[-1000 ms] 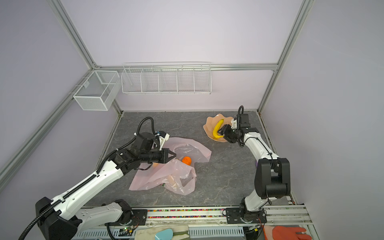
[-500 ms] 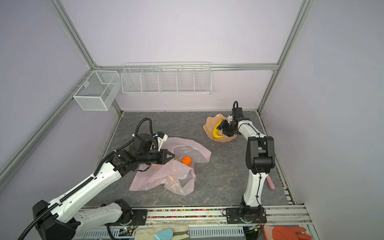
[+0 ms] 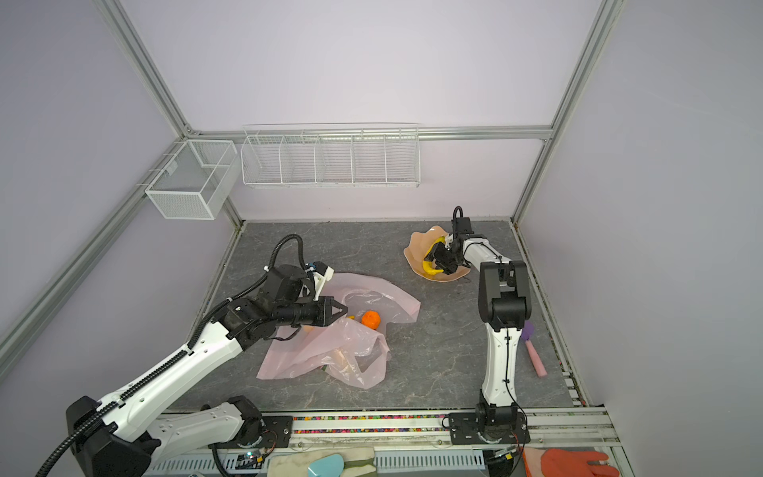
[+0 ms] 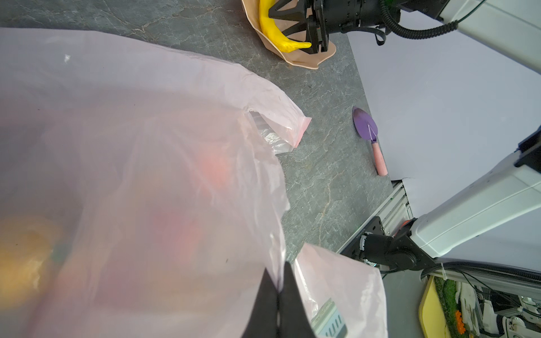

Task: Place the fruits into the plastic bag
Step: Pick up the fruit from the plate.

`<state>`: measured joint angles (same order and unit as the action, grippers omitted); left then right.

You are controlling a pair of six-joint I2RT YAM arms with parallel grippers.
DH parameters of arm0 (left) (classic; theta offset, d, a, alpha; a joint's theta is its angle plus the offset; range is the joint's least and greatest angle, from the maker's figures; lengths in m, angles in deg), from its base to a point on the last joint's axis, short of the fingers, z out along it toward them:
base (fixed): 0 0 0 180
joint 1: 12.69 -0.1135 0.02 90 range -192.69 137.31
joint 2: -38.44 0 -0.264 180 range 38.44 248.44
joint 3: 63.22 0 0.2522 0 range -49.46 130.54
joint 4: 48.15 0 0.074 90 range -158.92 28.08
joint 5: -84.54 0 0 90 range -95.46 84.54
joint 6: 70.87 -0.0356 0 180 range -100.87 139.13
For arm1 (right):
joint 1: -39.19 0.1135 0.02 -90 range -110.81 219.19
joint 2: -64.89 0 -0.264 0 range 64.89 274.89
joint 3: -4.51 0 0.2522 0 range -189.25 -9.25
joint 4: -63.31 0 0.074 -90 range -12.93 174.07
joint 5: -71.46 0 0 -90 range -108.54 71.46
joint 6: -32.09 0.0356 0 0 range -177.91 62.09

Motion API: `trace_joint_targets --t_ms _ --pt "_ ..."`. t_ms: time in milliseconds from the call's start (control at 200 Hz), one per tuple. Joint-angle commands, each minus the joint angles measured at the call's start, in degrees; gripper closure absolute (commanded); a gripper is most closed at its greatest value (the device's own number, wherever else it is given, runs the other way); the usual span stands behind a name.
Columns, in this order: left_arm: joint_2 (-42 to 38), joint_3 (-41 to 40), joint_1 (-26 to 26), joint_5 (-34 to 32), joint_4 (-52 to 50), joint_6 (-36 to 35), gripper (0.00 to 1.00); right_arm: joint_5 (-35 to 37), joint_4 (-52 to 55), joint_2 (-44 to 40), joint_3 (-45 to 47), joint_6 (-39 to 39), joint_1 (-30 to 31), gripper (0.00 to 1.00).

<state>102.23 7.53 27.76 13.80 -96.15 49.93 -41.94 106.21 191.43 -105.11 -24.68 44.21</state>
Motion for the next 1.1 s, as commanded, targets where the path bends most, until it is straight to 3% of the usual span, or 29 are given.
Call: trace_joint_targets --t_ms 0,295,580,1095 --pt "0.3 -0.6 -0.3 -1.0 0.0 0.2 1.00 -0.1 1.0 1.8 -2.3 0.7 0.7 0.41" --pt "0.4 -0.5 -0.3 -0.9 0.0 0.1 1.00 1.0 1.8 4.3 -3.5 1.8 1.0 0.55" --pt "0.8 -0.2 -0.3 -0.7 -0.1 -0.1 1.00 1.9 1.8 0.9 -3.5 1.6 0.7 0.72" --pt "0.9 0.0 -0.3 -0.3 0.4 -0.3 1.00 -5.0 -2.7 -15.2 1.4 1.4 0.1 0.79"
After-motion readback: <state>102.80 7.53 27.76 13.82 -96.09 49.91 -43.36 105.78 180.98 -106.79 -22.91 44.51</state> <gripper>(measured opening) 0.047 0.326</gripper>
